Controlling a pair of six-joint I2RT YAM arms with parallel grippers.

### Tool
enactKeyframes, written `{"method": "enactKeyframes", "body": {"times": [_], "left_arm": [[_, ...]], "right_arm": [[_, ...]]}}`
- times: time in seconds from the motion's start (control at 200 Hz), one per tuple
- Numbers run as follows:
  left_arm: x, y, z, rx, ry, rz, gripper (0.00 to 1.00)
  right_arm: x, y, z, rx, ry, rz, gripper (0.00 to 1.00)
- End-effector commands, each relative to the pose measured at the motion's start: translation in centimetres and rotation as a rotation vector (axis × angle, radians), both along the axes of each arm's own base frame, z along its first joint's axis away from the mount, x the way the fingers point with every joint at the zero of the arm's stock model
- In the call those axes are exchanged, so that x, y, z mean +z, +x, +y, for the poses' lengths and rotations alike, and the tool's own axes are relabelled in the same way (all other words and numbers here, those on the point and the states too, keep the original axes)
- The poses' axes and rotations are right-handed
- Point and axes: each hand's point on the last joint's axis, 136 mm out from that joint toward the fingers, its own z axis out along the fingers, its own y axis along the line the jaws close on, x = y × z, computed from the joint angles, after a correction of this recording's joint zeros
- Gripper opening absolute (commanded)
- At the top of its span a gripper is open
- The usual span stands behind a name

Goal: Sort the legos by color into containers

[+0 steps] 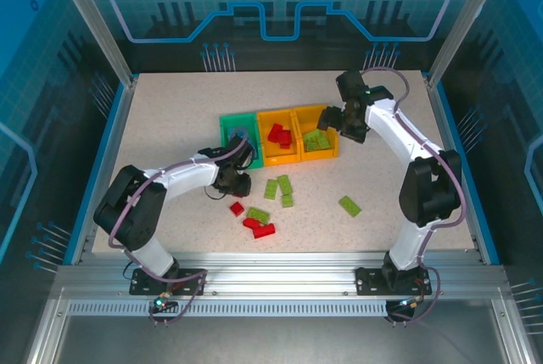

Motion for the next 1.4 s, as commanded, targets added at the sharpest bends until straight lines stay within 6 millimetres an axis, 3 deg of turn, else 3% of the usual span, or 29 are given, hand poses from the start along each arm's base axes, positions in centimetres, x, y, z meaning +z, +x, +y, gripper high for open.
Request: {"method": "enactKeyframes", "body": {"times": [0.0,0.185,0.345,0.415,0.55,0.705,0.865,1.05,1.17,1.391], "left_arm": [[4.7,1.8,-1.9,0.004,-0.082,-0.093,0.33],[11.1,5.2,-4.1,-0.014,-0.175,-0.246,0.33],[13.9,8.2,-6.3,-0.059,-0.214,-0.307,0.33],[14.0,9.5,-7.4,-0.079,-0.222,-0.305,0.33],[12.4,11.7,-8.9,-0.083,-0.211,-0.259,0.33],[10.9,13.8,-9.5,-0.045,-0.214,-0.218,0.34],[9.9,14.8,-9.5,-0.022,-0.202,-0.182,0.37],[9.9,14.7,-9.5,-0.023,-0.205,-0.175,0.49],[10.4,14.4,-9.4,-0.020,-0.210,-0.175,0.63],[14.8,13.6,-8.5,-0.012,-0.253,-0.298,0.88]], "right_arm": [[1.0,-0.4,-0.3,-0.003,0.015,-0.028,0.87],[-0.3,-2.4,-0.5,0.037,-0.028,-0.005,0.88],[-1.9,-4.9,-1.4,0.042,-0.043,0.017,0.88],[-2.8,-6.3,-1.7,0.049,-0.055,0.039,0.88],[-4.4,-9.7,-1.9,0.083,-0.086,0.099,0.88],[-6.0,-14.0,-0.4,0.209,-0.106,0.177,0.89],[-7.9,-17.6,-0.8,0.181,-0.140,0.291,0.90],[-9.0,-18.6,-1.2,0.183,-0.146,0.301,0.91],[-9.6,-18.5,-0.5,0.236,-0.132,0.332,0.91],[-10.9,-18.7,-1.8,0.253,-0.196,0.393,0.90]]}}
